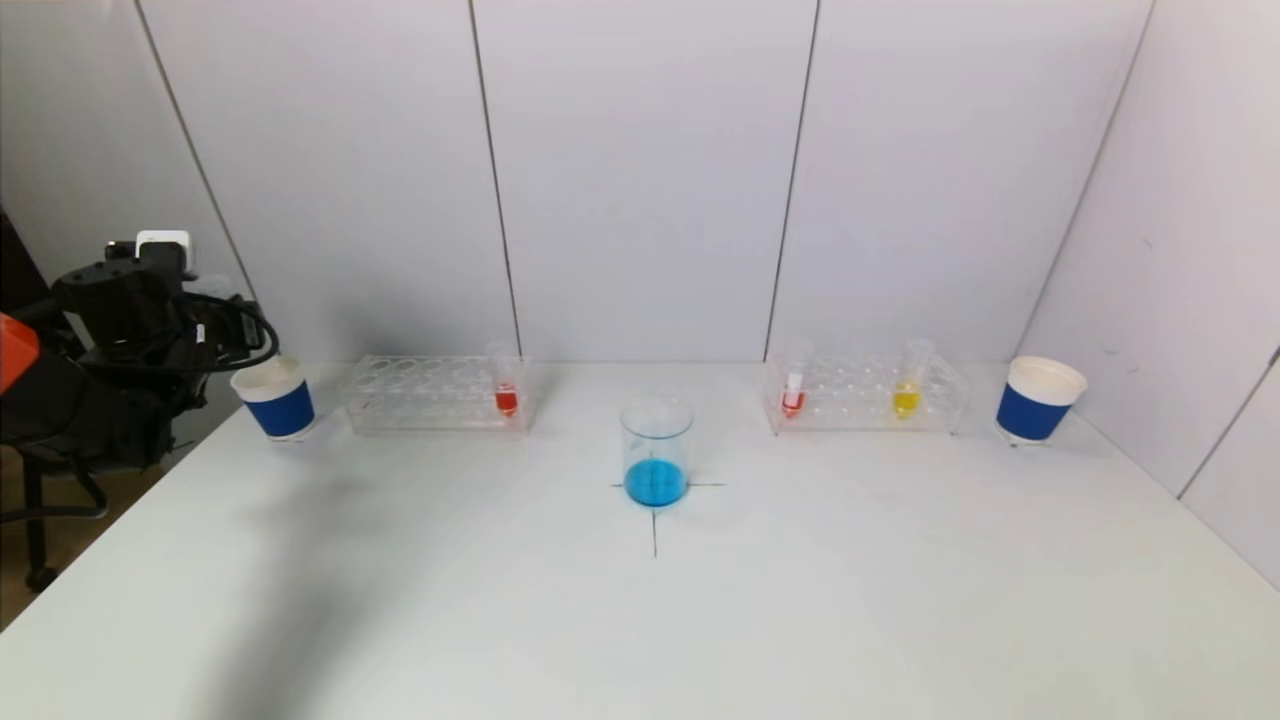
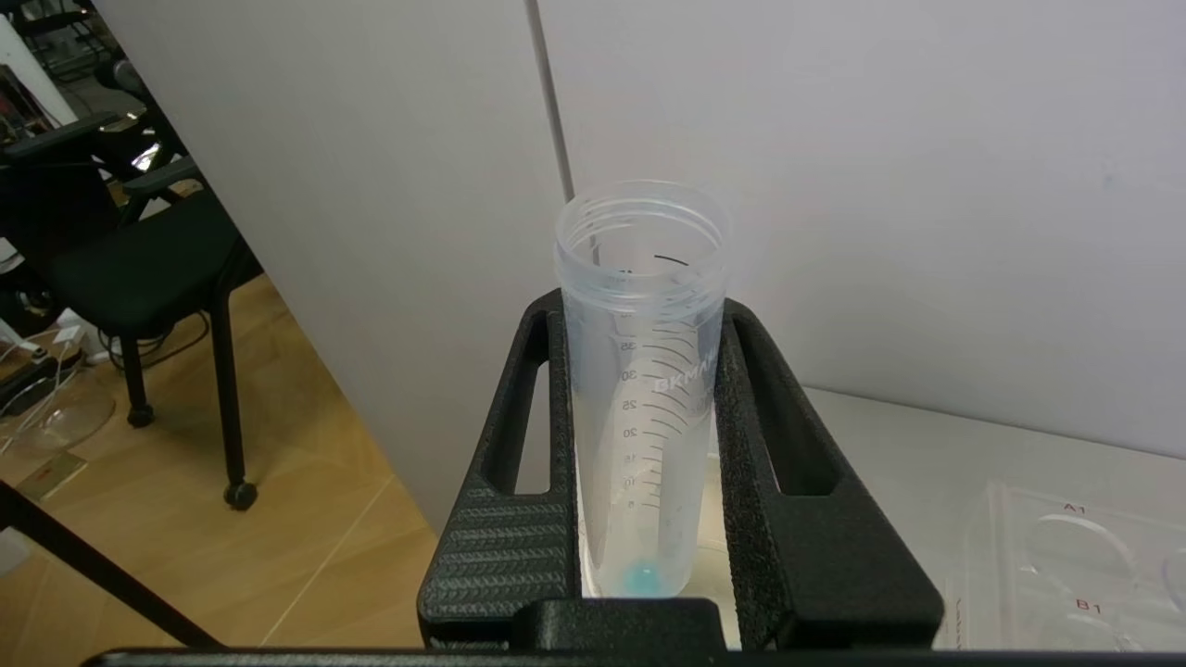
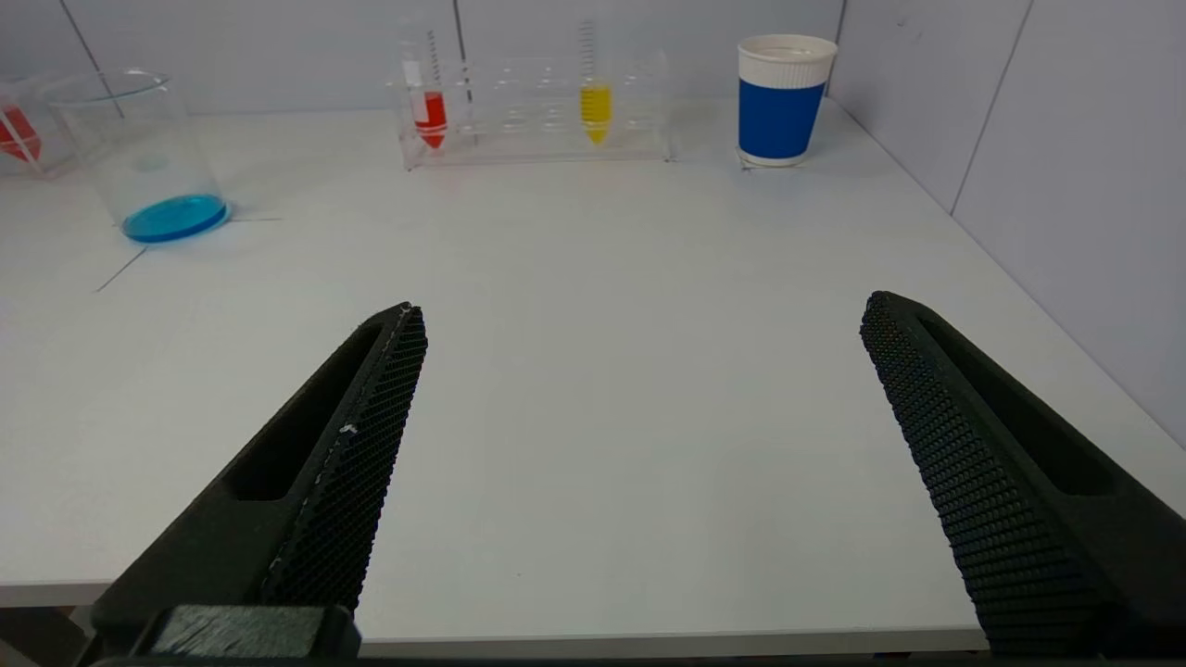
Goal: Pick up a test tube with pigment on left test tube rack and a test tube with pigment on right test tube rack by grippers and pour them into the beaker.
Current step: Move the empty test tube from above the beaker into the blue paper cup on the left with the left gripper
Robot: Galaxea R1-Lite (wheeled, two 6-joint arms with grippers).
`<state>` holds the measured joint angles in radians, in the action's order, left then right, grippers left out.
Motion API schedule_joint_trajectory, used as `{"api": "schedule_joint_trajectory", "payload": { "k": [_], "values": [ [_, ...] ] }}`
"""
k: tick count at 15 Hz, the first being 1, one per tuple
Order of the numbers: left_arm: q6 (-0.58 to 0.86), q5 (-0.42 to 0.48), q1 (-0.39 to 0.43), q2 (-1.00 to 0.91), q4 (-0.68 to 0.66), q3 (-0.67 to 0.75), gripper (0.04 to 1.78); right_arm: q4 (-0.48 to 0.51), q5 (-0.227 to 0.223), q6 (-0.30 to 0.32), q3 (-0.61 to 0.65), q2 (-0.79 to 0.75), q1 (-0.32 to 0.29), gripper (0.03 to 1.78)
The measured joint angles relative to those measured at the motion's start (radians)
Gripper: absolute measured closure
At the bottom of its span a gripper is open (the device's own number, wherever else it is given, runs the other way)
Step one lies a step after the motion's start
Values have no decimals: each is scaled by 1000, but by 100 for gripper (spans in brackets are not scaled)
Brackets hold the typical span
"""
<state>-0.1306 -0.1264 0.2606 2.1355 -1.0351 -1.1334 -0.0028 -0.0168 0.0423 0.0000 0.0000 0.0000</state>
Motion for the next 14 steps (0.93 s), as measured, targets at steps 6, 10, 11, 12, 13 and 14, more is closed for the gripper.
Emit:
{"api": "schedule_joint_trajectory", "payload": {
  "k": [6,10,11,12,13,14],
  "values": [
    [1,0,-16,80,-108,27,137,0,0,0,0,0,0,10],
    [2,0,-17,128,-125,24,137,0,0,0,0,0,0,10],
    [1,0,-17,139,-132,22,137,0,0,0,0,0,0,10],
    [1,0,-17,149,-142,20,137,0,0,0,0,0,0,10],
    [1,0,-17,160,-148,19,137,0,0,0,0,0,0,10],
    [1,0,-17,169,-150,18,137,0,0,0,0,0,0,10]
  ]
}}
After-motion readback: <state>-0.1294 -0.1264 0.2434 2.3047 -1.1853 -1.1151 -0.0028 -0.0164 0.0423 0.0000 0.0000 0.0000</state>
